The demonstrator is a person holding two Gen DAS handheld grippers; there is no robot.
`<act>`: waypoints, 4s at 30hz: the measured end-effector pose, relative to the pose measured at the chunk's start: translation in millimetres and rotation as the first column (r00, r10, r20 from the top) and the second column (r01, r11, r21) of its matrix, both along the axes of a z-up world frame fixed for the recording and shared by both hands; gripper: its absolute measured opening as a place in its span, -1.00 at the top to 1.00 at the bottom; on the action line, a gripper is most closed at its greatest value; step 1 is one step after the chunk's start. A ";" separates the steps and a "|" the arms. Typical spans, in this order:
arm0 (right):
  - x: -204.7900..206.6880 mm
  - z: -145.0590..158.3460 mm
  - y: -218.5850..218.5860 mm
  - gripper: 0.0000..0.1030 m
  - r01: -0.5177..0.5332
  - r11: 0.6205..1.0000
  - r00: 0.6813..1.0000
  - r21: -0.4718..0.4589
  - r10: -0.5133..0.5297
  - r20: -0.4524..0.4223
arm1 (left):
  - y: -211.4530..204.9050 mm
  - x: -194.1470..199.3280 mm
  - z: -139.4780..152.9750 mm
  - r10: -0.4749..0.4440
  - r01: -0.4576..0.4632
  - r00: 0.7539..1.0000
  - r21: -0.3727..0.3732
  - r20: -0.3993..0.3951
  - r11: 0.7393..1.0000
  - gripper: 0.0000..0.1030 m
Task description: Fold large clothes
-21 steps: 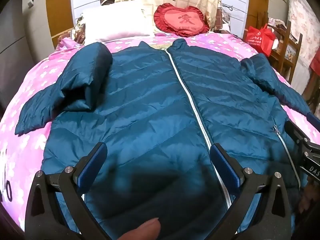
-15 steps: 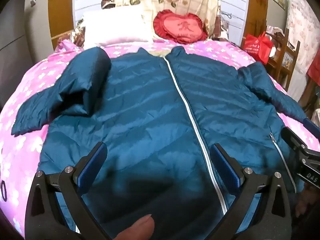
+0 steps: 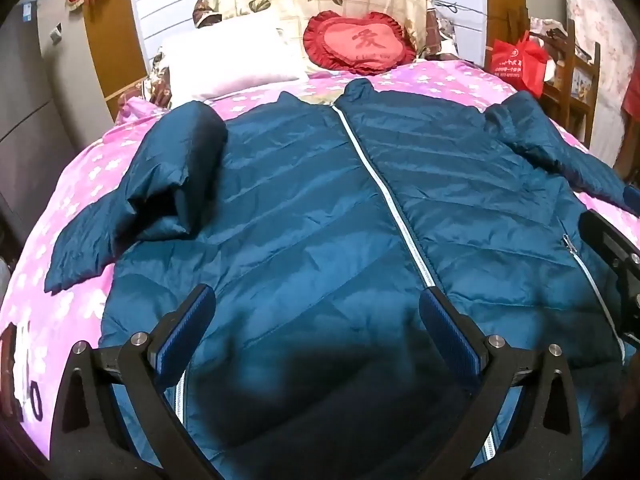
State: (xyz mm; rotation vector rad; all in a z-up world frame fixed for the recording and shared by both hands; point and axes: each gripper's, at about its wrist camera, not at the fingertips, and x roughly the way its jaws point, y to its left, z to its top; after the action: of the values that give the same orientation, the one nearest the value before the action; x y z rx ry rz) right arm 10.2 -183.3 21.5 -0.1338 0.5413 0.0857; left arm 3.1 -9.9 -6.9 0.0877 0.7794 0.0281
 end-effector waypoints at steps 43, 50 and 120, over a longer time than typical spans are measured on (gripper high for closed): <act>2.2 -4.1 13.2 -1.00 -0.028 0.999 1.000 -0.021 0.028 -0.009 | 3.9 -2.0 0.1 0.008 -0.008 1.000 -0.051 -0.001 0.999 -0.99; 1.6 -2.6 15.8 -1.00 -0.032 0.999 0.999 -0.022 0.032 0.003 | 3.9 -2.1 0.0 0.009 -0.009 1.000 -0.049 -0.002 0.999 -0.99; 15.8 -17.6 -8.8 -1.00 0.103 0.995 0.987 -0.014 -0.104 -0.121 | 4.5 5.2 -17.6 0.033 -0.034 0.996 -0.009 -0.080 0.999 -0.99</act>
State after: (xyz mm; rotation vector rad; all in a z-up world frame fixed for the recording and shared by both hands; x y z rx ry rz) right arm 25.9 -192.1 3.9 -0.1080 0.6694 -0.0100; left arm 8.3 -5.4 -24.5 0.0659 0.8609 0.0522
